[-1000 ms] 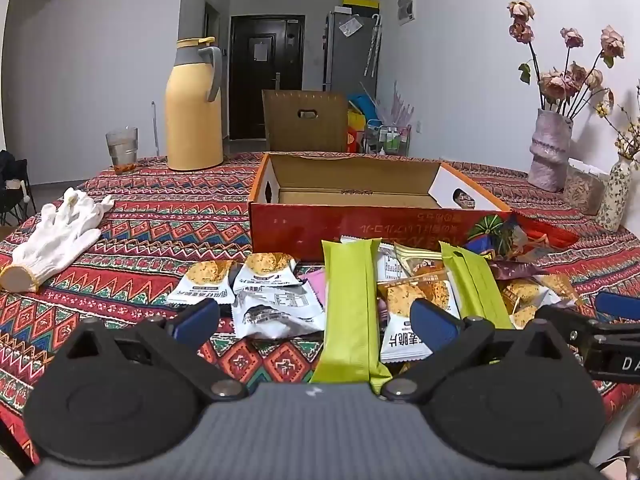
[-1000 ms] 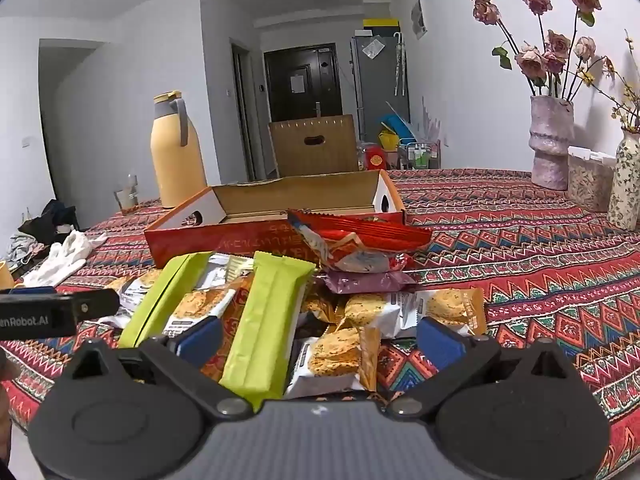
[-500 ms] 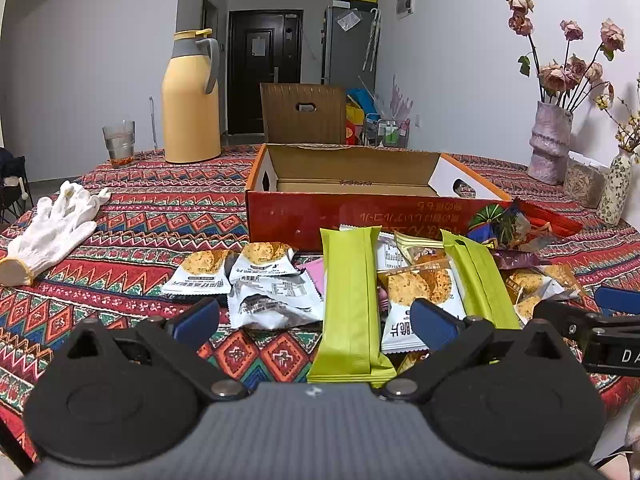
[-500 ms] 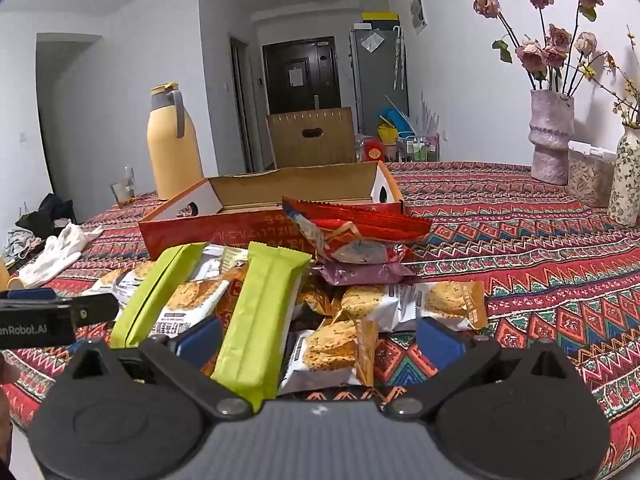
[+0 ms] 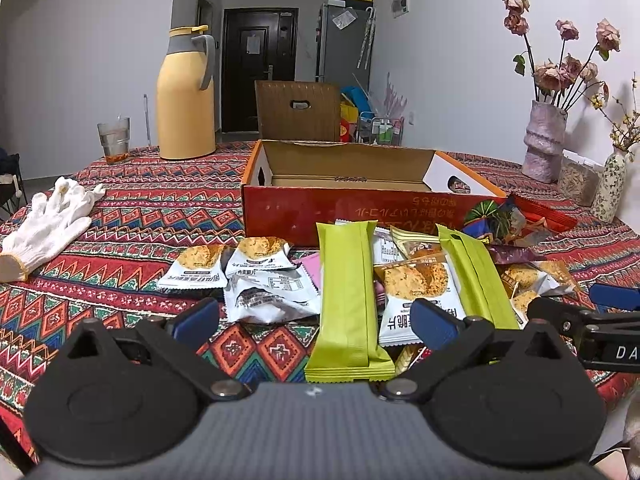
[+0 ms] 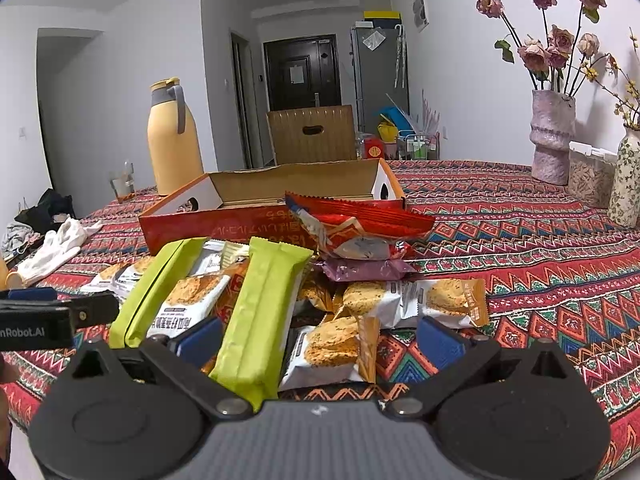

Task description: Organize snacks

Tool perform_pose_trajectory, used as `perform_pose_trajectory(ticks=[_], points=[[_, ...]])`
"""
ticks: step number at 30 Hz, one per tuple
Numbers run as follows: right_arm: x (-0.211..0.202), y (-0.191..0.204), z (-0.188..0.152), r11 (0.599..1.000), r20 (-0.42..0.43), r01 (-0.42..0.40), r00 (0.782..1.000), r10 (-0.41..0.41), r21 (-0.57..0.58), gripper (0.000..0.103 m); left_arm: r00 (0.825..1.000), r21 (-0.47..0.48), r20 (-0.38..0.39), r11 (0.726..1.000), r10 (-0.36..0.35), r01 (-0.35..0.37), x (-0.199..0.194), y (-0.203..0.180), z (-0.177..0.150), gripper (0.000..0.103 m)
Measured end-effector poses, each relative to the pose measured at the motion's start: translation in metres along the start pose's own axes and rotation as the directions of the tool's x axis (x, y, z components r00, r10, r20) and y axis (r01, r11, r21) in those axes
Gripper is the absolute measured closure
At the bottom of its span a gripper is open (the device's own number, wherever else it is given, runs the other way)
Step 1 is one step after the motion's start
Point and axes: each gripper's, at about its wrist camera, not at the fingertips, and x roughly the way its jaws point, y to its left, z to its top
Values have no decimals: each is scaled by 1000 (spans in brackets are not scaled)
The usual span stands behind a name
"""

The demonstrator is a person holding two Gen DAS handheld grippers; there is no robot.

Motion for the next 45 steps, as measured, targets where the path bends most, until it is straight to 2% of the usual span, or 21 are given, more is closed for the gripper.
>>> perform_pose_trajectory(ticks=[45], points=[[-5,4,-3,1000,0,5,1000,-5,-15,1,1000,-17,-8,1000,-1,1,-3,3,-6,0]])
